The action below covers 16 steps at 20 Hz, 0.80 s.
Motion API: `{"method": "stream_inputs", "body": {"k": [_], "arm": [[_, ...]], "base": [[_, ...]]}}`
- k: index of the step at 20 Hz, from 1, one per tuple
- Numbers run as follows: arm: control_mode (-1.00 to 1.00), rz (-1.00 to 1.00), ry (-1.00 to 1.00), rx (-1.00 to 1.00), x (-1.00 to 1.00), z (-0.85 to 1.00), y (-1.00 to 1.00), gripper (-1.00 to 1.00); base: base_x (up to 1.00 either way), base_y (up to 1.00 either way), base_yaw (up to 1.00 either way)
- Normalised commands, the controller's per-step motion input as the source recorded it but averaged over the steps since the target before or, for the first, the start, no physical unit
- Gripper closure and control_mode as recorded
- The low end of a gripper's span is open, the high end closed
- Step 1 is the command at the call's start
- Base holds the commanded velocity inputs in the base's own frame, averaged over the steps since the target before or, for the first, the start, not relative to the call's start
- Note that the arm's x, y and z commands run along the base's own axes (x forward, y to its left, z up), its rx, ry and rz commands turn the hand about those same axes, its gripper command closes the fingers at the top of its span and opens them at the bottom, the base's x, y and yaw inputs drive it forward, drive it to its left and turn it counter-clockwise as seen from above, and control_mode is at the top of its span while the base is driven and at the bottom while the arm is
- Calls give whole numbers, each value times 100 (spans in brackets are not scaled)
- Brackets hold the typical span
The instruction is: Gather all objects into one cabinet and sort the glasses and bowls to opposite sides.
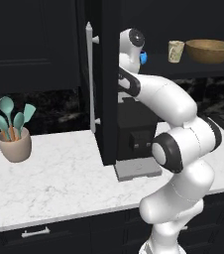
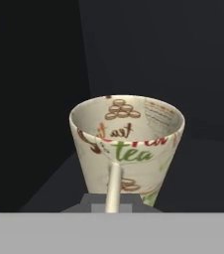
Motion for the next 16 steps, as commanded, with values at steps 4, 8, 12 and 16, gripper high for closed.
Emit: {"method": "stream_inputs", "body": {"k": [4, 8, 12, 16], "arm": [[-100, 0, 0, -2, 28, -16, 11, 100], [-100, 0, -1, -1, 20, -20, 8, 100], [-100, 0, 0, 0, 32, -15, 4, 100], [-100, 0, 0, 0, 30, -17, 1, 100]], "base": [[0, 0, 0], [0, 0, 0], [0, 0, 0], [0, 0, 0]]}}
